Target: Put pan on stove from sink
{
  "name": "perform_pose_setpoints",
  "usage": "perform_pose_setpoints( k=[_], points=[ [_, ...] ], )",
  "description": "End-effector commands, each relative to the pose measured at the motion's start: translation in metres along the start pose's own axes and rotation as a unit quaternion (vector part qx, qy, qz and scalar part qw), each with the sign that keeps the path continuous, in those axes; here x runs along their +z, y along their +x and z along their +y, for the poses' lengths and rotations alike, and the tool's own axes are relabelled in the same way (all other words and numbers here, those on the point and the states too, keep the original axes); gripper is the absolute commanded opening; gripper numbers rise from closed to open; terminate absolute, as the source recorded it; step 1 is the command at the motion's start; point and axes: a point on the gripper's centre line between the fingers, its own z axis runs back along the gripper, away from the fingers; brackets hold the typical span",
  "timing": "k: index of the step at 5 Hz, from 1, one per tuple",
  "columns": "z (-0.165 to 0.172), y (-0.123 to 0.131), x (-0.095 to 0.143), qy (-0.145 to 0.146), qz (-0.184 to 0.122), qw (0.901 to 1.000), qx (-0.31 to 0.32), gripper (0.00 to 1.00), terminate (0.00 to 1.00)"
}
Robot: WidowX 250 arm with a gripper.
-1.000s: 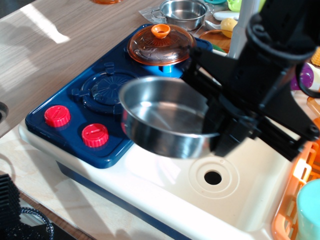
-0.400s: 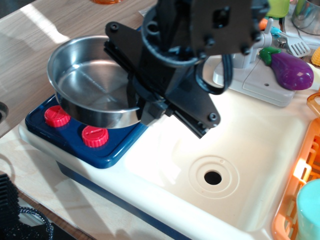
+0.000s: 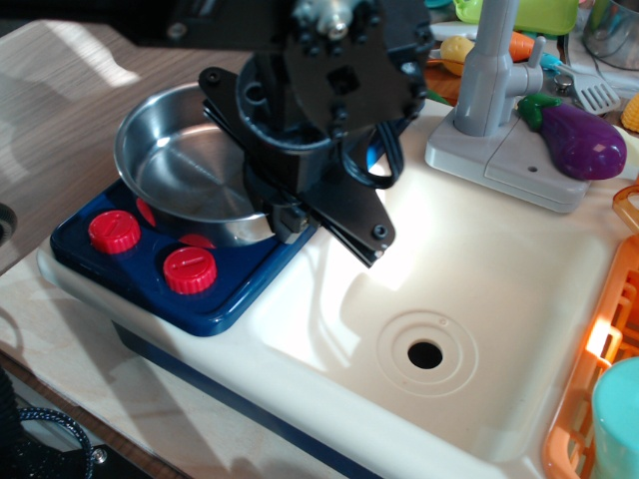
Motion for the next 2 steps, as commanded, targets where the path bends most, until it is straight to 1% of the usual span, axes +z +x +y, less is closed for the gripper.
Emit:
perform_pose_setpoints(
  k=[1, 2],
  points=[
    [0.0138, 0.0106, -0.0069, -0.002, -0.034, 0.9991, -0.027, 0.0, 0.0],
    [0.0138, 0.0106, -0.0069, -0.002, -0.034, 0.9991, -0.027, 1.0, 1.0]
  ],
)
